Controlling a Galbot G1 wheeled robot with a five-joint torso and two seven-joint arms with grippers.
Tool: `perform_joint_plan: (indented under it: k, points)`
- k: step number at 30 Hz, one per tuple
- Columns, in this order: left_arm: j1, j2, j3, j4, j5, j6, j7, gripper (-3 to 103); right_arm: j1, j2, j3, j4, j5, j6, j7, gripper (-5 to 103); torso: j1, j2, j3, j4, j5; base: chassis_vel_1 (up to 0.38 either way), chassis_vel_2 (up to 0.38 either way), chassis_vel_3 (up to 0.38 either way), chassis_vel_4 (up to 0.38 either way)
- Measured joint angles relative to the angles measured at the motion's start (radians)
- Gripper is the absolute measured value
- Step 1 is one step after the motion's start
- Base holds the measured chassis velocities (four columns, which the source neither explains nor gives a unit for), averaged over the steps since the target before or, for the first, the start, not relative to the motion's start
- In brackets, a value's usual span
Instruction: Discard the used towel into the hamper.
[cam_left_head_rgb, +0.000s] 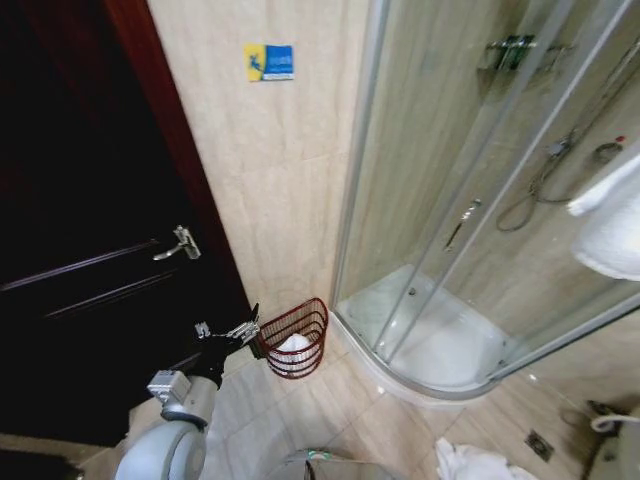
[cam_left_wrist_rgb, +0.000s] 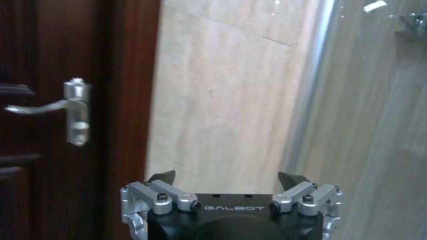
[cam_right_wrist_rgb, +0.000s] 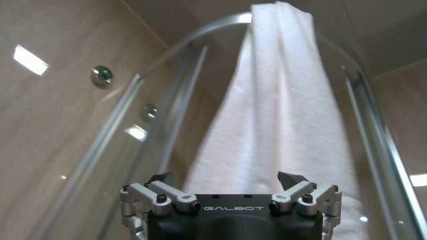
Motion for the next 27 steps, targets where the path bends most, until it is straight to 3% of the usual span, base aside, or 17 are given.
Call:
perform_joint_plan:
  k: [2,4,8,11,14,16,17,18,21,22,25,27]
  points:
    - [0.0,0.0,0.0,0.0,0.0,0.0,0.0,100,0.004,0.001,-0.005,0.0,-0.001,0.002,-0.002,100,0.0,0.0,0.0,-0.0002,-0.001,-0.298,-0.298,0.263,0.263]
    - [0.0,0.0,0.0,0.0,0.0,0.0,0.0,100,0.01,-0.002,-0.008,0.0,-0.001,0.003,-0.002,100,0.0,0.0,0.0,0.0002,0.0011,-0.174,-0.231,0.223,0.221]
    - [0.0,0.0,0.0,0.0,0.0,0.0,0.0,100,0.011,-0.006,-0.007,0.0,0.0,0.008,-0.002,100,0.0,0.0,0.0,-0.0003,-0.0003,-0.095,-0.195,0.136,0.076]
    - [0.0,0.0,0.0,0.0,0.0,0.0,0.0,100,0.023,-0.037,0.01,0.0,0.027,0.012,-0.002,100,0.0,0.0,0.0,-0.0001,0.0003,0.005,-0.039,0.06,0.014]
    - [0.0,0.0,0.0,0.0,0.0,0.0,0.0,100,0.048,-0.084,0.05,0.001,0.077,0.003,-0.002,100,0.0,0.0,0.0,0.0,-0.0015,0.036,0.054,-0.05,-0.024]
    - [0.0,0.001,0.0,0.0,0.0,0.0,0.0,100,0.087,-0.151,0.1,0.001,0.15,-0.023,0.0,100,0.0,0.0,0.0,0.0,-0.0004,0.075,0.101,-0.075,-0.061]
    - [0.0,0.001,0.0,0.0,0.0,0.0,0.0,100,0.087,-0.151,0.1,0.001,0.15,-0.023,0.0,100,0.0,0.0,0.0,0.0,-0.0004,0.075,0.101,-0.074,-0.061]
    - [0.0,0.001,0.0,0.0,0.0,0.0,0.0,100,0.125,-0.222,0.146,0.001,0.208,-0.046,0.006,100,0.0,0.0,0.0,0.0001,-0.001,0.0,0.0,0.0,0.0]
    - [0.0,0.0,0.0,0.0,0.0,0.0,0.0,100,0.165,-0.333,0.22,0.001,0.3,-0.09,0.016,100,0.0,0.0,0.0,0.0002,0.0003,0.0,0.0,0.0,0.0]
    - [0.0,0.0,0.0,0.0,0.0,0.0,0.0,100,0.165,-0.333,0.22,0.001,0.3,-0.09,0.016,100,0.0,0.0,0.0,0.0002,0.0003,0.0,0.0,0.0,0.0]
    - [0.0,0.0,0.0,0.0,0.0,0.0,0.0,100,0.198,-0.452,0.29,-0.019,0.389,-0.136,0.034,100,0.0,0.0,0.0,0.0,0.0,0.0,0.0,0.0,0.0]
    - [0.0,0.0,0.0,0.0,0.0,0.0,0.0,100,0.206,-0.485,0.307,-0.037,0.4,-0.142,0.037,100,0.0,0.0,0.0,0.0,0.0002,0.0,0.0,0.0,0.0]
